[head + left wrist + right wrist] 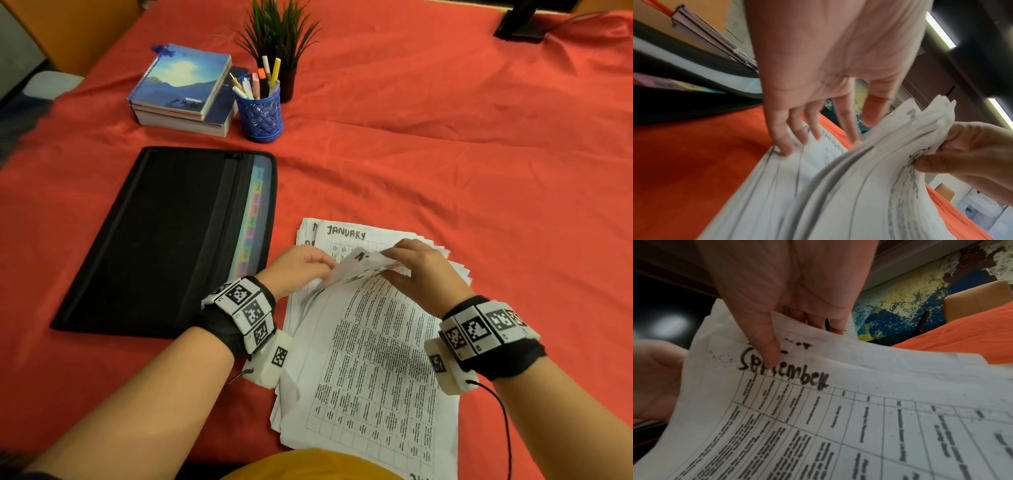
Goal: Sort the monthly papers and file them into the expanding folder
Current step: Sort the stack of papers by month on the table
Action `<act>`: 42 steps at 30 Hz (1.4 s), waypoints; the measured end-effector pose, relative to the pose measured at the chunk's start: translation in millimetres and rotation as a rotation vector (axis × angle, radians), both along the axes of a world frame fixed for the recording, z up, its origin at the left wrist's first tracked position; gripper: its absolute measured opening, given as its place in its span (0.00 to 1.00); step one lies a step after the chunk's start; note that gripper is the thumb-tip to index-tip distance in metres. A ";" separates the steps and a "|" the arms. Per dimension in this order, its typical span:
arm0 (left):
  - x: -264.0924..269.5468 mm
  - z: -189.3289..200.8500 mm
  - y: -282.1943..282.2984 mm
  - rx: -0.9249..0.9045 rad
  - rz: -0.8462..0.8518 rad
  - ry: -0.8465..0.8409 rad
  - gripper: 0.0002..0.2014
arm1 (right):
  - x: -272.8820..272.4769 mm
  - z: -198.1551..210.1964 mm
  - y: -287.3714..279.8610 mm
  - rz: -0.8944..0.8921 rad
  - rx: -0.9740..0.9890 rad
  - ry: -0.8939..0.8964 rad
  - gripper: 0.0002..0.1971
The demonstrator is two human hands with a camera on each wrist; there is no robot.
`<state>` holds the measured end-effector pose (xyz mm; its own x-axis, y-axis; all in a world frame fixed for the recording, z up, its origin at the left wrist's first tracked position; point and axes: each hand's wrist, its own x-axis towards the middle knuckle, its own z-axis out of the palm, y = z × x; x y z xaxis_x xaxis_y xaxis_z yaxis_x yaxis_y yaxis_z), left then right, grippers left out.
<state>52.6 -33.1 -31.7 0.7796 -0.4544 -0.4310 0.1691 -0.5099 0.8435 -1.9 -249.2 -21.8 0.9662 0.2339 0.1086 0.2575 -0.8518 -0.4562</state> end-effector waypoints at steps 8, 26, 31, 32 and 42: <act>1.5 -21.6 -11.0 0.062 0.193 0.033 0.19 | -1.9 -4.7 -3.9 0.027 -0.046 -0.044 0.07; 25.4 5.3 29.5 0.096 0.391 -0.364 0.13 | 43.2 17.0 -5.5 0.047 -0.182 0.167 0.18; 46.7 33.6 74.8 0.084 0.631 -0.467 0.10 | 67.0 15.0 5.6 0.037 -0.298 0.349 0.23; 50.0 38.6 85.3 0.075 0.674 -0.478 0.10 | 69.6 16.1 9.1 0.020 -0.286 0.385 0.23; 36.3 93.8 175.2 -0.010 0.782 -0.540 0.13 | 75.8 34.8 18.4 -0.073 -0.303 0.513 0.23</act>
<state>88.8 142.2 62.1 0.9572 0.2787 0.0775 0.0456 -0.4099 0.9110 73.9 -230.8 13.0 0.8925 0.1123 -0.4368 0.0043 -0.9706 -0.2407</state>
